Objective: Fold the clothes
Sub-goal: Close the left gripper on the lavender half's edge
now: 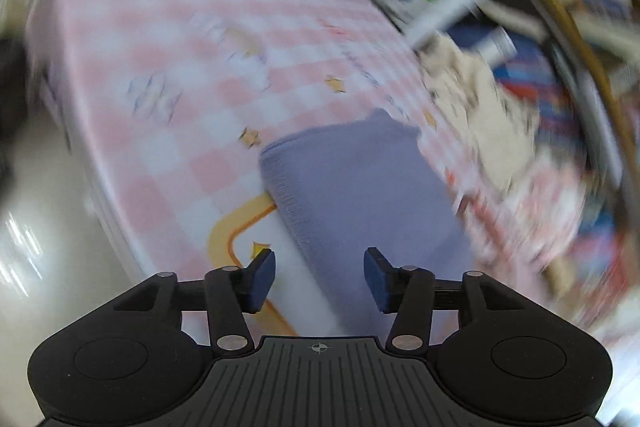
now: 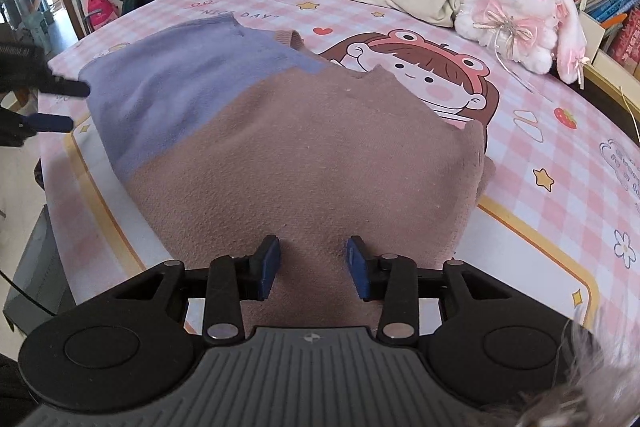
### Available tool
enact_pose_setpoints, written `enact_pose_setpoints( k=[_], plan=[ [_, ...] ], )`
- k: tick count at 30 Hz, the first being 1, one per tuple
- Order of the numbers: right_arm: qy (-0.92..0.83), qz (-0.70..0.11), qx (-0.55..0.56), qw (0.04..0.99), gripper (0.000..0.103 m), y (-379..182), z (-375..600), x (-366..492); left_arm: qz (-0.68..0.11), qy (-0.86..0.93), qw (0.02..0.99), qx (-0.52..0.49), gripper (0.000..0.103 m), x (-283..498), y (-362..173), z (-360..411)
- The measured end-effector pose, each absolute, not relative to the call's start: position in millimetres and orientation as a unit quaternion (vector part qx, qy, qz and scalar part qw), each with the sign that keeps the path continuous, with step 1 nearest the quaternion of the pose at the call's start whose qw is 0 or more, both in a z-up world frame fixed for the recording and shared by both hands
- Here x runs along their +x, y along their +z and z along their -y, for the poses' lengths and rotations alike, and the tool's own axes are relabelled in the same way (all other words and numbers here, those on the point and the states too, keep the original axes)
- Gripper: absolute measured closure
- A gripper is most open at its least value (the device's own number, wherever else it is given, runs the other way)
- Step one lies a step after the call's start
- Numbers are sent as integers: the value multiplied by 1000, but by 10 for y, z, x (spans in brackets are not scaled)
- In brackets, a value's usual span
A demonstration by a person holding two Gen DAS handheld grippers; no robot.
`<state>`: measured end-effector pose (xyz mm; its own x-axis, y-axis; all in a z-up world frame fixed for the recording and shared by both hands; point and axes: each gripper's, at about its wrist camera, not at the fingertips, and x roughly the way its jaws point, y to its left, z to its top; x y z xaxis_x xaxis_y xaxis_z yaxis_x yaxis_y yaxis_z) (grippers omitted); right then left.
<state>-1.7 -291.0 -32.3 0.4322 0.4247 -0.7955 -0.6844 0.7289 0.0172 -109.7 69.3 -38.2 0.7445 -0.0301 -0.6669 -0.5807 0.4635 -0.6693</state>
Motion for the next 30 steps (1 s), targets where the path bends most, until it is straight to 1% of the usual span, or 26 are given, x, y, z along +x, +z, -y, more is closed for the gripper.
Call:
enact_pose_setpoints(
  k=[2, 3, 4, 7, 11, 13, 14, 15, 16, 17, 18, 19, 21, 23, 25, 27, 29, 30],
  plan=[
    [334, -415, -159, 831, 66, -324, 2910, -19, -293, 178, 779, -525, 54, -1054, -498, -783],
    [334, -415, -160, 831, 66, -323, 2910, -20, -287, 179, 774, -536, 56, -1026, -537, -824],
    [333, -416, -160, 831, 66, -322, 2911, -21, -280, 178, 769, -546, 55, -998, -569, -868],
    [326, -416, -163, 833, 66, -320, 2897, -37, -260, 176, 755, -575, 55, -915, -665, -997],
    [311, -421, -162, 836, 66, -318, 2861, -47, -259, 160, 753, -583, 55, -793, -722, -1109],
    [305, -424, -161, 837, 66, -318, 2842, -46, -261, 153, 753, -584, 59, -742, -733, -1143],
    [302, -425, -160, 838, 65, -318, 2833, -46, -264, 153, 754, -581, 62, -737, -739, -1152],
    [299, -426, -159, 839, 65, -318, 2826, -50, -268, 154, 755, -578, 70, -742, -745, -1157],
    [295, -427, -157, 840, 65, -318, 2819, -54, -272, 155, 757, -574, 77, -746, -751, -1162],
    [290, -428, -154, 842, 65, -320, 2815, -54, -280, 153, 759, -568, 90, -730, -769, -1175],
    [284, -429, -152, 844, 65, -322, 2808, -60, -281, 144, 766, -560, 94, -738, -743, -1186],
    [278, -429, -152, 846, 65, -324, 2792, -71, -278, 133, 776, -551, 96, -758, -699, -1195],
    [267, -431, -151, 849, 65, -325, 2745, -91, -267, 106, 802, -523, 97, -811, -560, -1202],
    [259, -433, -147, 851, 65, -325, 2687, -110, -248, 65, 850, -460, 96, -885, -304, -1177],
    [254, -434, -146, 852, 65, -326, 2601, -141, -260, 53, 867, -422, 96, -885, -324, -1268],
    [250, -435, -147, 852, 65, -327, 2492, -181, -289, 59, 846, -445, 95, -836, -520, -1440],
    [248, -436, -154, 851, 63, -333, 2390, -220, -290, 59, 834, -466, 94, -840, -619, -1541],
    [245, -435, -156, 852, 63, -334, 2371, -226, -291, 59, 829, -474, 91, -828, -646, -1563]
  ],
)
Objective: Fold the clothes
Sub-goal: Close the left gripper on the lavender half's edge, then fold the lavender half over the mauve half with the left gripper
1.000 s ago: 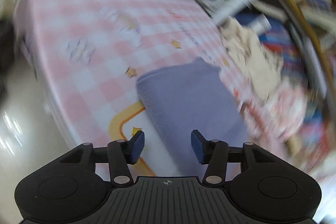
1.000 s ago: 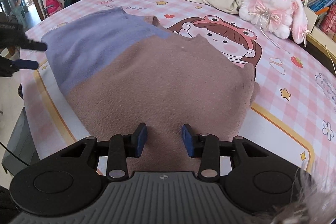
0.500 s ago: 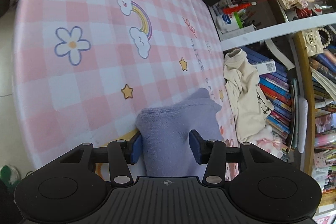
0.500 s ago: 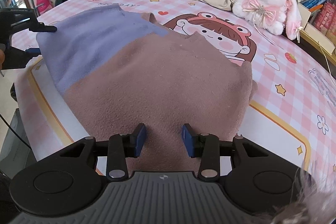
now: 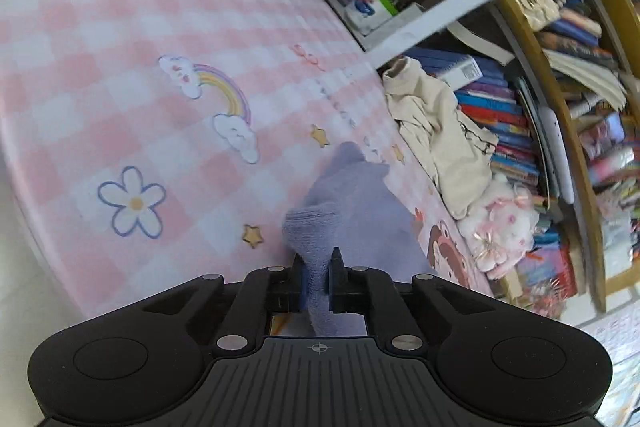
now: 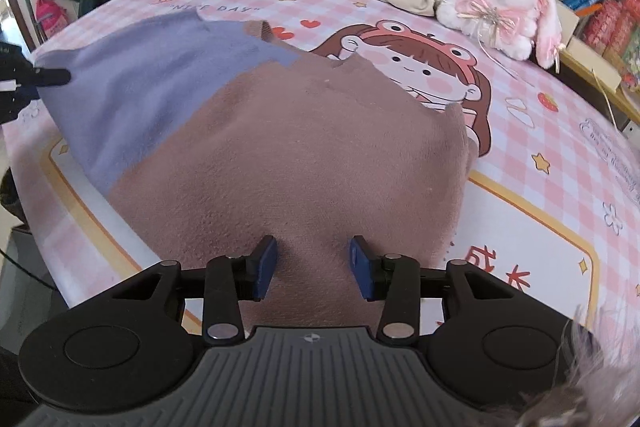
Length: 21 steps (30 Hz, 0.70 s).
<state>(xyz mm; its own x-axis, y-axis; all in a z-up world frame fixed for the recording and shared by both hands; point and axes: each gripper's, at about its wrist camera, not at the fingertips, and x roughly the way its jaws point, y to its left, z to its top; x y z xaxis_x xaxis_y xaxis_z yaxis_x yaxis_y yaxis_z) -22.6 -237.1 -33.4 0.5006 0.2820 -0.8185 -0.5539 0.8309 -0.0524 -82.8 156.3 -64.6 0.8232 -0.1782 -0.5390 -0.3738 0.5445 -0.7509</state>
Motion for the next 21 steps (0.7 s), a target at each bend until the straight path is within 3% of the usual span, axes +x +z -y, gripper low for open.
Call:
enact_pose_setpoints(
  k=[6, 10, 11, 12, 21],
  plan=[
    [241, -433, -157, 854, 63, -340, 2347, -246, -287, 66, 782, -549, 66, -738, -871, -1605],
    [233, -433, -153, 857, 63, -341, 2325, -257, -274, 81, 766, -576, 74, -684, -951, -1615],
    [231, -432, -151, 858, 63, -342, 2319, -268, -275, 85, 764, -578, 87, -667, -962, -1619],
    [228, -431, -149, 860, 63, -342, 2312, -279, -274, 83, 763, -579, 89, -655, -976, -1636],
    [221, -424, -100, 873, 64, -224, 2341, -427, -276, 71, 783, -554, 91, -680, -894, -1937]
  ],
)
